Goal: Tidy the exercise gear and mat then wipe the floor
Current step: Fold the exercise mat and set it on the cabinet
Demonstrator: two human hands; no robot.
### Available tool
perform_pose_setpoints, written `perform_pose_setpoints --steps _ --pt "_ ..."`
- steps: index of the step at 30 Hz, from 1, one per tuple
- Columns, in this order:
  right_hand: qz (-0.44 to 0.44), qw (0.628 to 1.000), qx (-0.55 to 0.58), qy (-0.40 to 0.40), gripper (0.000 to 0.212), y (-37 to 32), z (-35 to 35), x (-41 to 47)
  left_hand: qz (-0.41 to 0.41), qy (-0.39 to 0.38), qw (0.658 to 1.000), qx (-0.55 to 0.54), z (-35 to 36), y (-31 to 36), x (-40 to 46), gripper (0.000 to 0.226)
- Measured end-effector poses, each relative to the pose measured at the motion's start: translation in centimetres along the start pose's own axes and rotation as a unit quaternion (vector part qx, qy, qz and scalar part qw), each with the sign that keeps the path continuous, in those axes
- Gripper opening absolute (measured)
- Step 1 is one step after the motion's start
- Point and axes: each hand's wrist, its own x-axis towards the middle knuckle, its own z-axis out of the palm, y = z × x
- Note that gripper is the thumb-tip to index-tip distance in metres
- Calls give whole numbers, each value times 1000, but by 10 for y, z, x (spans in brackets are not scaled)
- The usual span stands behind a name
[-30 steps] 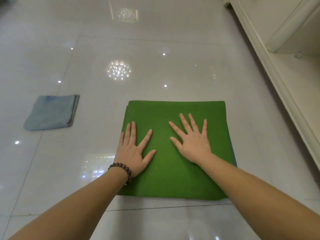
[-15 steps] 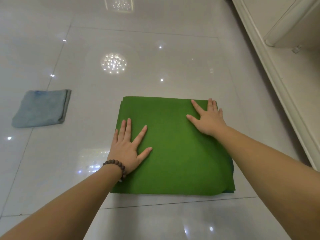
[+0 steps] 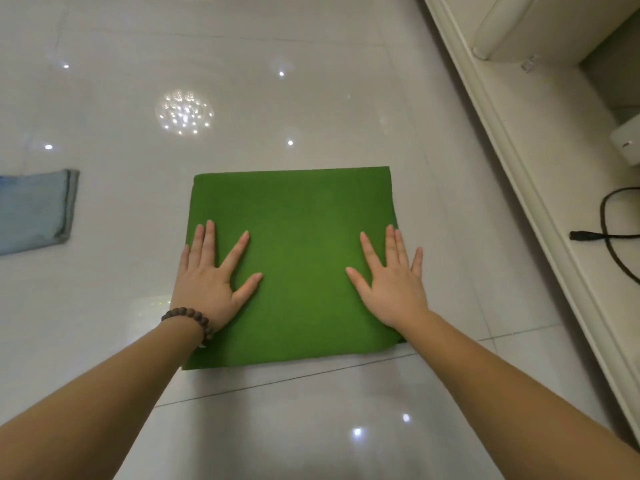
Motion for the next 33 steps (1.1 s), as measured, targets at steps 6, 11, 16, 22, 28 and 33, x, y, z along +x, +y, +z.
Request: perform_pose_setpoints --steps 6,11,16,22,28,33 --pt "-11 998 6 67 68 3 35 -47 3 8 1000 3 3 -2 1 75" --pt "-19 997 13 68 68 7 42 -43 -2 -29 1000 -2 -3 -2 0 79" --pt "-11 999 -4 45 70 7 40 -42 10 -46 999 -24 2 -4 -57 90" --pt "-68 996 23 62 67 -58 0 -29 1 3 1000 -1 13 0 -72 86" --pt "-284 958 27 -21 55 -208 -16 29 15 6 1000 0 11 2 -72 86" --pt "-244 969 -43 25 55 -223 -28 88 12 10 1000 -19 12 -2 -72 85"
